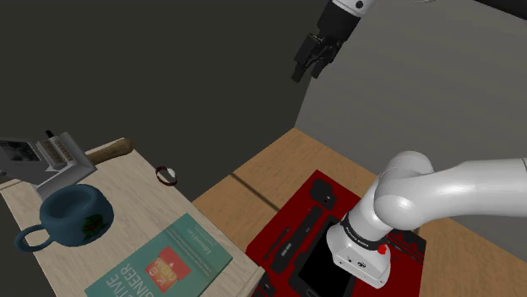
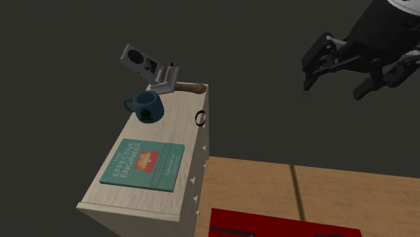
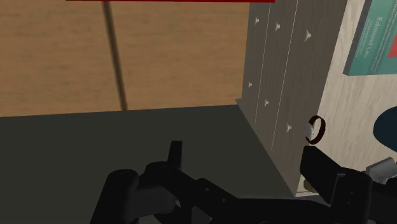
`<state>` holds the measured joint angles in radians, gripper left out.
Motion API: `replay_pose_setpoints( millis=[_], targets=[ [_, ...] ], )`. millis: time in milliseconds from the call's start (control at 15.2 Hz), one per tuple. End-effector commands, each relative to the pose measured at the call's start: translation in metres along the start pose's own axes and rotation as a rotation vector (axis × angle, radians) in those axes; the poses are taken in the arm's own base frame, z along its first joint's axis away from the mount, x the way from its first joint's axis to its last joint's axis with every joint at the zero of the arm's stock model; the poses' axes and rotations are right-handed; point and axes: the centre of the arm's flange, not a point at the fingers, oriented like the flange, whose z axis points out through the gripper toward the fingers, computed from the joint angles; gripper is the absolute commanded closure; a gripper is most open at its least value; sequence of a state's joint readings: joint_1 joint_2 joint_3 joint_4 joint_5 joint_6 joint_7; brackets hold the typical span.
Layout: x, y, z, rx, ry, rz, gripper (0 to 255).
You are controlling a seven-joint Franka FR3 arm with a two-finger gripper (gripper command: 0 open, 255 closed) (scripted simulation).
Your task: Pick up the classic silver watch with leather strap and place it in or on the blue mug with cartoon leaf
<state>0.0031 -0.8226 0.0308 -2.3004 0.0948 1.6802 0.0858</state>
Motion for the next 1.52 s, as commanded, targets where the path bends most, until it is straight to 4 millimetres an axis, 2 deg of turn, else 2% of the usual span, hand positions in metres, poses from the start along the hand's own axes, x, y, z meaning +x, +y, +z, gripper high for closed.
replay_pose_setpoints(
  millis=[0,1452],
  targets=[
    [0.000,0.000,0.000,0.000,0.000,0.000,0],
    [0.087,-0.173,0.214,0.035,-0.026,-0.082,0]
  ],
)
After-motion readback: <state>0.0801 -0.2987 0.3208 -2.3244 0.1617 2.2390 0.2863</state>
